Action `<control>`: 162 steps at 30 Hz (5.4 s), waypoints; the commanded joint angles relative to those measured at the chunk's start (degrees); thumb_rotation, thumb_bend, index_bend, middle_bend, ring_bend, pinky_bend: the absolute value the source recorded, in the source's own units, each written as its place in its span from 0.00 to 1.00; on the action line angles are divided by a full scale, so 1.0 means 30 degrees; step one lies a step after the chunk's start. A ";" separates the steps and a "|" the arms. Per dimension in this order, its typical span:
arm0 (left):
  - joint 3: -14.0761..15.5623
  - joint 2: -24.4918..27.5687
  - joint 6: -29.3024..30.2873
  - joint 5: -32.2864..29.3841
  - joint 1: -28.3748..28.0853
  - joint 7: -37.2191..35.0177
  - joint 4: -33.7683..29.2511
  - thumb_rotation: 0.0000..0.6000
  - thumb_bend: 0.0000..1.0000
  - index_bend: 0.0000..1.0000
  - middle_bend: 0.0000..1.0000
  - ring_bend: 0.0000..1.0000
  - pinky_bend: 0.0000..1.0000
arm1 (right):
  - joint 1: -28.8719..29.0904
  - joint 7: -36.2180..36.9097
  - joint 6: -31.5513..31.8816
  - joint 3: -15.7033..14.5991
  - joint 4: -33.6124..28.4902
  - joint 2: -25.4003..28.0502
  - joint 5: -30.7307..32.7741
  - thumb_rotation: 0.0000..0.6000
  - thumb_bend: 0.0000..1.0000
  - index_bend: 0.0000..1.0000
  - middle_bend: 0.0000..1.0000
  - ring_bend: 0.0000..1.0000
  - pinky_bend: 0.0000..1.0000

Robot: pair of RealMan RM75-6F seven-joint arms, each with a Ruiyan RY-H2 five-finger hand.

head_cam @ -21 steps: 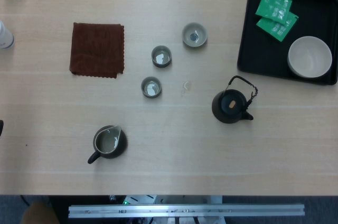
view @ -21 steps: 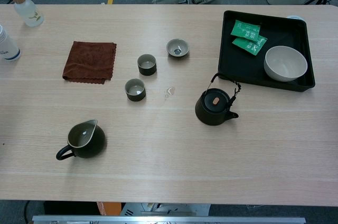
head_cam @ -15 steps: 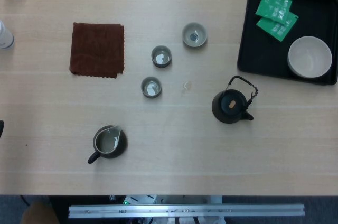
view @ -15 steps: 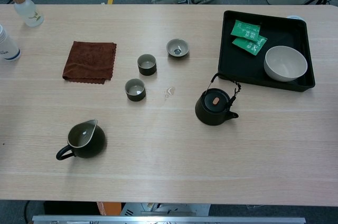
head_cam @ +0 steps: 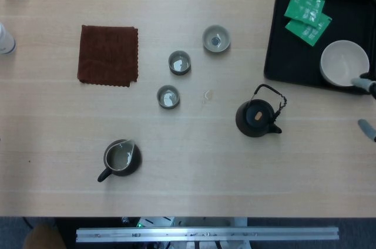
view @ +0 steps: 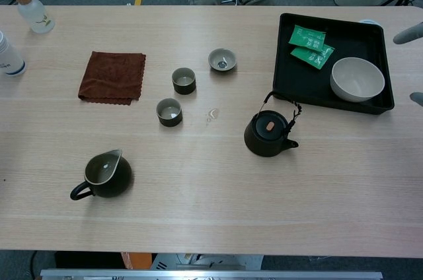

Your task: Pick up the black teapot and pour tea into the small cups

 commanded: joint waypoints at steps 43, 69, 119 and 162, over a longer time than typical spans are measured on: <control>0.0193 0.0161 -0.0190 -0.0659 0.0500 -0.1133 0.0709 1.00 0.30 0.16 0.12 0.11 0.13 | 0.7430 -0.9043 -0.8329 0.1227 0.4622 -0.7472 0.7827 1.00 0.00 0.21 0.22 0.13 0.26; 0.0191 0.0206 -0.0014 -0.0854 0.0813 -0.1709 0.1177 1.00 0.30 0.16 0.12 0.11 0.13 | 1.0574 -1.1318 -0.8372 0.2477 0.8248 -1.1670 0.9286 1.00 0.00 0.21 0.22 0.13 0.26; 0.0261 0.0261 -0.0091 -0.0767 0.0994 -0.1691 0.1286 1.00 0.30 0.16 0.12 0.11 0.13 | 1.3215 -0.6538 -1.0972 0.1404 0.3697 -0.9384 1.3798 0.80 0.00 0.21 0.36 0.21 0.18; 0.0352 0.0212 0.0007 -0.0600 0.1158 -0.1631 0.1305 1.00 0.30 0.16 0.12 0.11 0.13 | 1.1625 -0.4431 -1.0151 -0.2224 -0.1836 -0.4977 0.8139 0.80 0.00 0.21 0.39 0.28 0.18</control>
